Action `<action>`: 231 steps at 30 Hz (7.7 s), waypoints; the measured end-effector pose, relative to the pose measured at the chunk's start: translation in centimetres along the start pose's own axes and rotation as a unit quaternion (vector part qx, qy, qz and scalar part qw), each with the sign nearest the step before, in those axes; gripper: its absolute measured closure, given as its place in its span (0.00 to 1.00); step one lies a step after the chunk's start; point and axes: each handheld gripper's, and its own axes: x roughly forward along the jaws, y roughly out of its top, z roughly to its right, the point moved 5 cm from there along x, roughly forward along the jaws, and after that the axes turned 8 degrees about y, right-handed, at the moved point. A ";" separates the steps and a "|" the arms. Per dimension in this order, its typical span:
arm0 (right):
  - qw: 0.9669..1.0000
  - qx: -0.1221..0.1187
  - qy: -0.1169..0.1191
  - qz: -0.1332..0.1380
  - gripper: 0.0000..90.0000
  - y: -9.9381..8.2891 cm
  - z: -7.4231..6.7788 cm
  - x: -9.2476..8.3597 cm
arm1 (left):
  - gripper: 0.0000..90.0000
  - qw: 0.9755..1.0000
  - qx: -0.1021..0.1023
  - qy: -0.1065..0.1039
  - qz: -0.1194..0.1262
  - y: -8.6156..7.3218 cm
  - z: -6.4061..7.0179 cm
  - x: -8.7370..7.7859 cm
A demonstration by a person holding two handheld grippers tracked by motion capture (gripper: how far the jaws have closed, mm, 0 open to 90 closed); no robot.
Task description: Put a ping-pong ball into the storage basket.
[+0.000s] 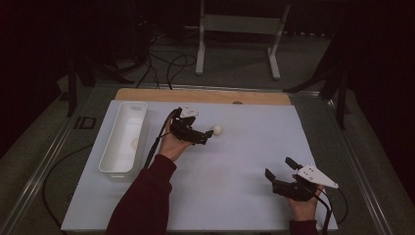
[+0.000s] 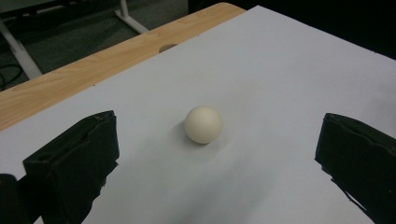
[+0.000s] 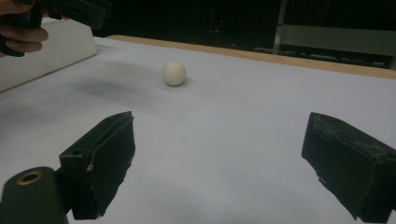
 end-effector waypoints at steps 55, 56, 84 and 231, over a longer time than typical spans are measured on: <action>1.000 0.002 0.001 0.005 0.10 0.1 0.0 -0.2 | 0.01 1.000 -0.005 0.010 -0.027 0.2 -0.2 4.9; 1.000 0.002 0.001 0.005 0.10 0.1 0.0 -0.2 | 0.01 1.000 -0.005 0.010 -0.027 0.2 -0.2 4.9; 1.000 0.004 0.004 0.007 0.10 0.2 0.0 -0.2 | 0.01 0.999 -0.004 0.007 -0.034 1.0 0.3 6.6; 1.000 0.004 0.003 0.008 0.10 0.2 -0.1 -0.2 | 0.57 0.998 0.019 0.003 -0.053 2.1 3.5 1.7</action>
